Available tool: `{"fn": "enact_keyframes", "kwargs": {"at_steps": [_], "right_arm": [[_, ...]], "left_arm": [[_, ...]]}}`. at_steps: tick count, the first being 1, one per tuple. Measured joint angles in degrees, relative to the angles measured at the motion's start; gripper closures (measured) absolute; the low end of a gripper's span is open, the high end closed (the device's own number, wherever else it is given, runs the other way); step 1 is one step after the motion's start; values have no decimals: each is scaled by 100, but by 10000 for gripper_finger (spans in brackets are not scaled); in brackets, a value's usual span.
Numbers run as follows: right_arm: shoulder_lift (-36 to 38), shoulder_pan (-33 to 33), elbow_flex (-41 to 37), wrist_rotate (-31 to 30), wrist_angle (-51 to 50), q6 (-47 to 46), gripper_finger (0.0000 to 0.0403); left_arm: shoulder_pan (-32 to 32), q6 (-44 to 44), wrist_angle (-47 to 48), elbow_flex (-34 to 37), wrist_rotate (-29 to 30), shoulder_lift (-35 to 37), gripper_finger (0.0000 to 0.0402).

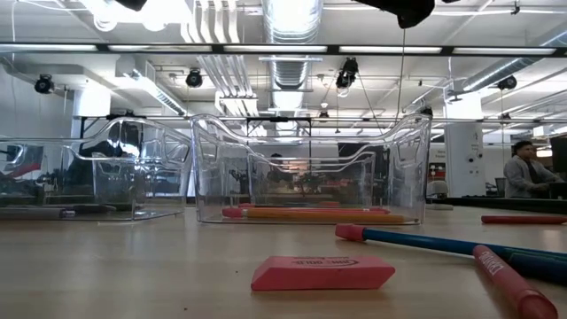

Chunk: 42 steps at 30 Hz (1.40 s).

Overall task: Sort crayons/erasers/pens/pencils in bins
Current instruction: Put the top red crayon into the top left transparent bin

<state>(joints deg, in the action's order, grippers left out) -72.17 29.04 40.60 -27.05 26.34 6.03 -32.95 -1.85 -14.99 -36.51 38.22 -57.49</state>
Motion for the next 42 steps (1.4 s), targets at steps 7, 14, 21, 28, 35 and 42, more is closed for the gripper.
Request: {"fn": "enact_keyframes", "kwargs": {"at_steps": [7, 14, 21, 28, 35, 42], "right_arm": [[585, -32, -2, 5, -934, -95, 138], [1375, -66, -2, 3, -2416, -417, 150], [1859, -210, -25, -114, -3704, -998, 158], [1842, -514, -37, -756, -5024, -1991, 158], [1719, -613, -37, -900, -6340, -3632, 158], [1522, -606, -225, -126, -7363, -5232, 158]], "left_arm": [[11, -6, -4, 0, 509, 44, 173], [301, -9, -59, 0, 560, 46, 171], [514, -10, -158, -10, 553, -125, 171], [682, -13, -557, -24, 540, -434, 171], [640, 132, -555, -36, 536, -505, 171], [573, 295, -552, -44, 520, -481, 171]]}}
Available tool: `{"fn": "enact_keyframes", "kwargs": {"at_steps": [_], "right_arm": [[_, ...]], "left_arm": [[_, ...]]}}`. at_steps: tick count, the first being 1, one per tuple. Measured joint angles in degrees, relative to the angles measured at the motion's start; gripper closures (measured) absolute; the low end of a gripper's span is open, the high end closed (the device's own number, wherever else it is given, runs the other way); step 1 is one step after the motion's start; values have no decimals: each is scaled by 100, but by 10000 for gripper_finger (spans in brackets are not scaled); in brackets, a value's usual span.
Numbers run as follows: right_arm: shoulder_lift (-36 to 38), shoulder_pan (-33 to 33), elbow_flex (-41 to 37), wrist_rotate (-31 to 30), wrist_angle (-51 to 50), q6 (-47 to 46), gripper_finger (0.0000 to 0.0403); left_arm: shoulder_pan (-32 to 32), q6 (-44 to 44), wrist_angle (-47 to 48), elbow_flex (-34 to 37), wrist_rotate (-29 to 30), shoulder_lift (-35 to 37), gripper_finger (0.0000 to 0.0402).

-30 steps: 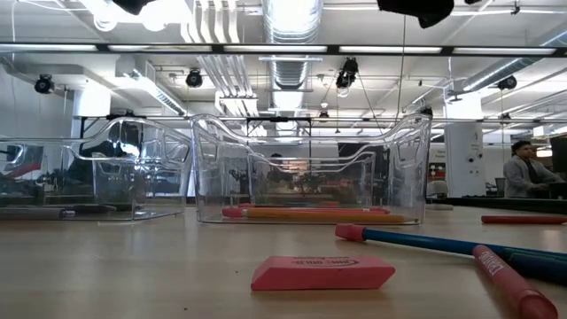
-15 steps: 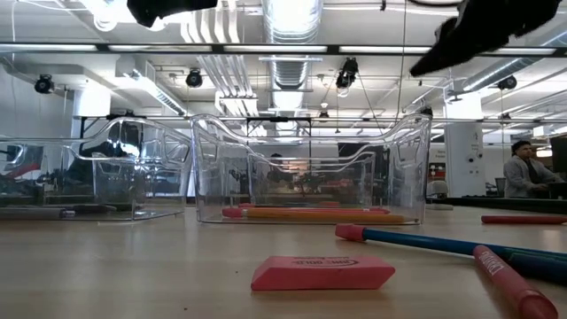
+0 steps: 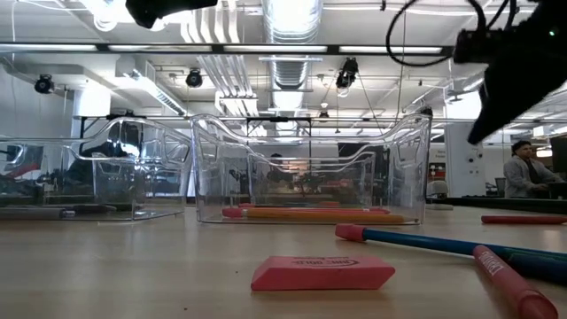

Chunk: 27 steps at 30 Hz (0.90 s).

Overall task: Sort crayons/erasers/pens/pencils in bins
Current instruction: Put the top red crayon into the top left transparent bin

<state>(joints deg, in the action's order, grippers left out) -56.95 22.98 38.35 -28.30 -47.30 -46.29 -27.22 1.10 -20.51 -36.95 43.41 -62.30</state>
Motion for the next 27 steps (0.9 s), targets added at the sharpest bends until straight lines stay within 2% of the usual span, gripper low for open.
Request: {"fn": "enact_keyframes", "kwargs": {"at_steps": [3, 7, 14, 27], "right_arm": [[-96, 0, -263, 425, 100, -161, 158], [-226, 0, -636, 663, 316, -324, 158], [-268, 0, -1201, 1052, 1394, -169, 158], [-262, 0, -1734, 1079, 1715, -26, 158]], "left_arm": [[1, 165, -5, -7, -3, 4, 171], [-26, 309, -5, -7, -67, 4, 171], [-55, 455, 4, -7, -212, -17, 171], [-85, 460, 0, -7, -434, -28, 171]]}}
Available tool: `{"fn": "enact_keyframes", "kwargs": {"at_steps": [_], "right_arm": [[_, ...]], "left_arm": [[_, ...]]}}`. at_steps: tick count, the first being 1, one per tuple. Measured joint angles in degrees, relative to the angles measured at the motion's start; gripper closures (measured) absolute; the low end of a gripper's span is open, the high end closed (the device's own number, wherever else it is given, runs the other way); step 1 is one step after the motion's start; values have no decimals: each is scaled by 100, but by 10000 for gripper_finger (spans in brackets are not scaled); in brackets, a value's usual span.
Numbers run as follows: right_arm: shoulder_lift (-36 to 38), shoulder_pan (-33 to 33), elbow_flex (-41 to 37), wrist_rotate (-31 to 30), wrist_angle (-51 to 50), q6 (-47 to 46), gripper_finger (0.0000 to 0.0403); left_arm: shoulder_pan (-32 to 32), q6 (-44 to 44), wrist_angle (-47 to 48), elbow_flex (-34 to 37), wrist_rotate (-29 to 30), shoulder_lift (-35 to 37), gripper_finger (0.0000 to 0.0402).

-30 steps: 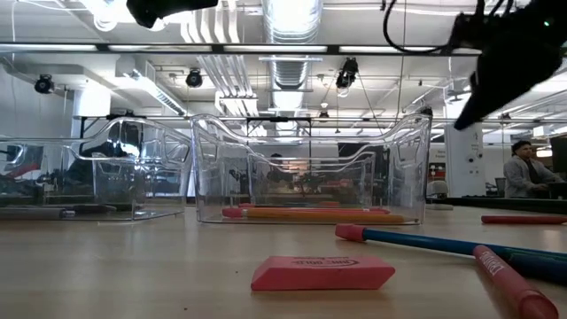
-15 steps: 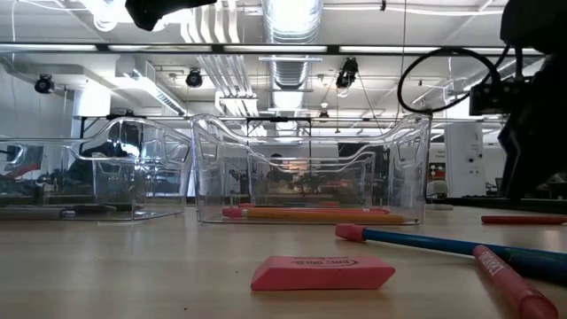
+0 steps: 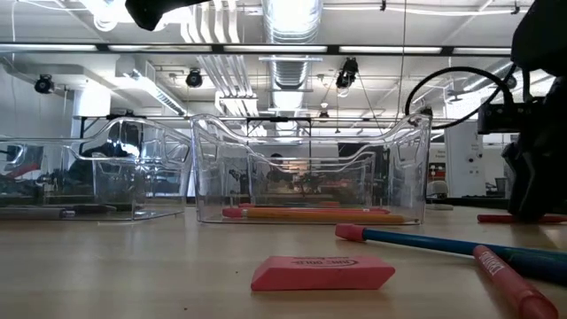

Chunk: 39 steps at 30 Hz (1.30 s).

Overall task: Sort crayons/erasers/pens/pencils in bins
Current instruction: Put the top red crayon into the top left transparent bin

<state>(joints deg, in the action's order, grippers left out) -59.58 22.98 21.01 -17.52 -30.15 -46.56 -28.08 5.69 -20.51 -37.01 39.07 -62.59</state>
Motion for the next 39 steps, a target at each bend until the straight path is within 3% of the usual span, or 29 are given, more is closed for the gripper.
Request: {"fn": "enact_keyframes", "kwargs": {"at_steps": [10, 29, 39], "right_arm": [[7, 0, -601, 274, 623, -165, 178], [-13, 4, -405, 718, 647, -11, 367], [-10, 74, -91, 632, 519, 125, 385]], "left_arm": [[0, 0, 0, 0, -4, 0, 171], [-17, 122, 2, 7, -9, -2, 171], [-17, 122, 2, 9, -9, -2, 171]]}}
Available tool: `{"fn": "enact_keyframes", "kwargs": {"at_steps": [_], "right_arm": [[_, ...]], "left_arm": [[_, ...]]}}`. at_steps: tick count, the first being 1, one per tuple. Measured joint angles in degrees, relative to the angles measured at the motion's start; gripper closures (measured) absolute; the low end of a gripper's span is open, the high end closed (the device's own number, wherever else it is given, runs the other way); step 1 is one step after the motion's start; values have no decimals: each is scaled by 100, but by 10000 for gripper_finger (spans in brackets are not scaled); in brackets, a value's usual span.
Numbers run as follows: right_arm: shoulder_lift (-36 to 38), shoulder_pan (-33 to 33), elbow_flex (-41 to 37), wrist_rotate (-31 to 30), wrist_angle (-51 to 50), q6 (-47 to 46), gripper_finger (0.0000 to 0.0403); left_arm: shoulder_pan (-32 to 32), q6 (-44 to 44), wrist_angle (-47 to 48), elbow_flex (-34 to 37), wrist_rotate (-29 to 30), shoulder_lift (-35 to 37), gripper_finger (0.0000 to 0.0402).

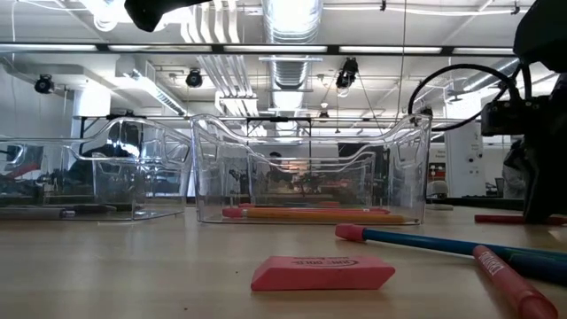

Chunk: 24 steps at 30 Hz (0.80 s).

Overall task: Sort crayons/erasers/pens/pencils in bins
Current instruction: Put the top red crayon into the top left transparent bin

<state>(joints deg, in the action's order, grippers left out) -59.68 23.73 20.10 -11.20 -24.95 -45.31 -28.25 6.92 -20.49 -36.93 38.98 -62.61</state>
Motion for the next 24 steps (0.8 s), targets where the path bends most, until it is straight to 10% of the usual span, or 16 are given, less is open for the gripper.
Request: {"fn": "enact_keyframes", "kwargs": {"at_steps": [24], "right_arm": [[-7, 809, 1368, -86, -478, 342, 387]], "left_arm": [[0, 20, 4, 7, -44, -2, 171]]}}
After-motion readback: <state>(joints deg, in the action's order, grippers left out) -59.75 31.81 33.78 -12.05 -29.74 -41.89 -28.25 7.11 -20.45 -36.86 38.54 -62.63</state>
